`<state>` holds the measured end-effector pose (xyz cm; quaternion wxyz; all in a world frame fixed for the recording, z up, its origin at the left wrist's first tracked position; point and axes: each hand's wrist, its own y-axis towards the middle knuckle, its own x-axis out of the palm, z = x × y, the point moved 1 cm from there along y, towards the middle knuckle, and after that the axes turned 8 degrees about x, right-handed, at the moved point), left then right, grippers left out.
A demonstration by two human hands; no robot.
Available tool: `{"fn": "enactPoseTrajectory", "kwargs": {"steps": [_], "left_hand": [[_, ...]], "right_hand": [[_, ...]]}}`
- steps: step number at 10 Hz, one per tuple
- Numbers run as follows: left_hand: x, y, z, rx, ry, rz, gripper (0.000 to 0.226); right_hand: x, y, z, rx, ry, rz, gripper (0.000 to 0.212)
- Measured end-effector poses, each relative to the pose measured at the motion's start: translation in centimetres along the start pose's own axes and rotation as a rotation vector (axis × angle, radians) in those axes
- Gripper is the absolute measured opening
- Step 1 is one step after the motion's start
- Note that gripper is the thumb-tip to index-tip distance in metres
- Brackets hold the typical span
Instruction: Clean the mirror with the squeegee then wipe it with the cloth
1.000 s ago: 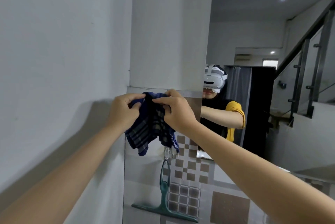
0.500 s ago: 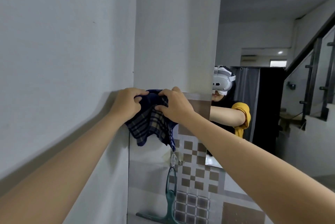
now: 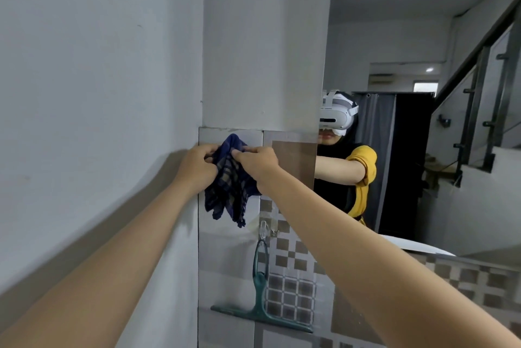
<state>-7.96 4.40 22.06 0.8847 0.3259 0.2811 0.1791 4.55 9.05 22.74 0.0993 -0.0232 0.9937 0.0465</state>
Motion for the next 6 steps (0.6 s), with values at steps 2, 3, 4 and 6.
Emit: {"fn": "enactPoseTrajectory", "kwargs": {"steps": [2, 3, 4, 6], "left_hand": [[-1.1, -1.5, 0.5, -0.145, 0.066, -0.032, 0.041], [-1.7, -3.0, 1.1, -0.111, 0.064, 0.017, 0.038], [-1.7, -5.2, 2.5, -0.076, 0.018, 0.060, 0.038], [-0.9, -12.3, 6.8, 0.038, -0.179, 0.137, 0.034]], "right_hand": [[-0.5, -3.0, -0.3, 0.147, 0.297, -0.073, 0.043], [-1.3, -3.9, 0.6, 0.071, 0.301, 0.007, 0.049], [-3.2, -7.2, 0.9, -0.013, 0.286, 0.083, 0.043], [-9.5, -18.6, 1.1, -0.102, 0.386, 0.114, 0.025]]}}
